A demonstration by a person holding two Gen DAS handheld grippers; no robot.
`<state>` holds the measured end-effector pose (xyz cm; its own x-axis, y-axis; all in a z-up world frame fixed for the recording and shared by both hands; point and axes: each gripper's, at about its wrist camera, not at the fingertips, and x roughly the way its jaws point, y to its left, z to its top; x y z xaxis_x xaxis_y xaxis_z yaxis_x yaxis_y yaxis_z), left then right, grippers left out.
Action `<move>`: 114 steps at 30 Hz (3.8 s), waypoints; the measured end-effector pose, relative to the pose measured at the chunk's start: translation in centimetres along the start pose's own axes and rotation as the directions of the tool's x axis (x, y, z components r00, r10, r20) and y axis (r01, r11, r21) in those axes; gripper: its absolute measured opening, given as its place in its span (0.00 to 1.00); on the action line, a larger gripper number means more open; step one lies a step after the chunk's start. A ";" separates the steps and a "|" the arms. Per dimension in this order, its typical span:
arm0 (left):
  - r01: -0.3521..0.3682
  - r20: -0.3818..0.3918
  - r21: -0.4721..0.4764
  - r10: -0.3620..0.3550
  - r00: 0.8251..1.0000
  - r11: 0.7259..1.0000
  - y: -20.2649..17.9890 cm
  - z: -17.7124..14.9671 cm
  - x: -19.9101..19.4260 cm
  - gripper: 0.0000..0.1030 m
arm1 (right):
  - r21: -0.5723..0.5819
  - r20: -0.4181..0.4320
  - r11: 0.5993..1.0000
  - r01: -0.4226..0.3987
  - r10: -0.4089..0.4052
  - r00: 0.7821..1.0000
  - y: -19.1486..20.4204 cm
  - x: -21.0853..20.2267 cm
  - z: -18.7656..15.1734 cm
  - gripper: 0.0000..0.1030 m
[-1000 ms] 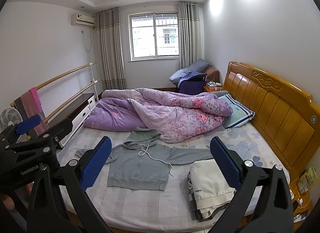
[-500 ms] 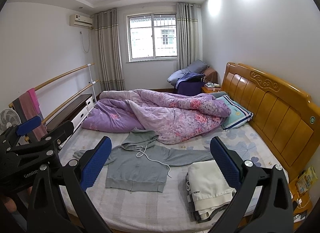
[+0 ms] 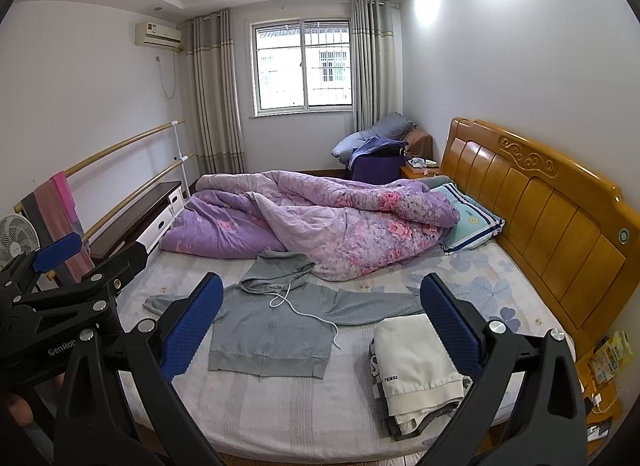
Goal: Fold large clothes
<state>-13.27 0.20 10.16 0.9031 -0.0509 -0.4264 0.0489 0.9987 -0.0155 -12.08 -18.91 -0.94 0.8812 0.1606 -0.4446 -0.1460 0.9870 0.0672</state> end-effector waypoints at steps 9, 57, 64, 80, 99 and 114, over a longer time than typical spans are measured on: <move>0.001 -0.001 0.000 -0.001 1.000 1.000 -0.2 0.0 0.1 0.95 | 0.001 0.000 1.000 0.002 -0.002 1.000 -0.2 0.0 0.0 0.92; -0.004 -0.004 0.008 0.004 1.000 1.000 0.1 -0.1 0.9 0.95 | 0.012 -0.018 1.000 0.007 -0.007 1.000 0.2 0.4 -0.7 0.92; -0.003 -0.007 0.010 0.003 1.000 1.000 0.2 -0.1 1.1 0.95 | 0.012 -0.019 1.000 0.006 -0.006 1.000 0.1 0.5 -0.6 0.92; -0.002 -0.007 0.010 0.002 1.000 1.000 0.3 0.0 1.1 0.95 | 0.014 -0.024 1.000 0.003 -0.003 1.000 0.0 0.6 -0.5 0.92; 0.001 -0.009 0.012 -0.001 1.000 1.000 0.3 0.0 1.4 0.95 | 0.013 -0.024 1.000 0.004 -0.004 1.000 -0.2 0.7 -0.4 0.92; 0.010 -0.015 0.010 -0.010 1.000 1.000 0.3 -0.6 1.7 0.95 | 0.015 -0.027 1.000 0.008 -0.008 1.000 -0.1 0.7 -0.8 0.92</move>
<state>-12.02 0.45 8.86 0.8961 -0.0606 -0.4398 0.0623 0.9980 -0.0105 -11.84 -18.88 -1.93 0.8697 0.1525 -0.4694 -0.1317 0.9883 0.0770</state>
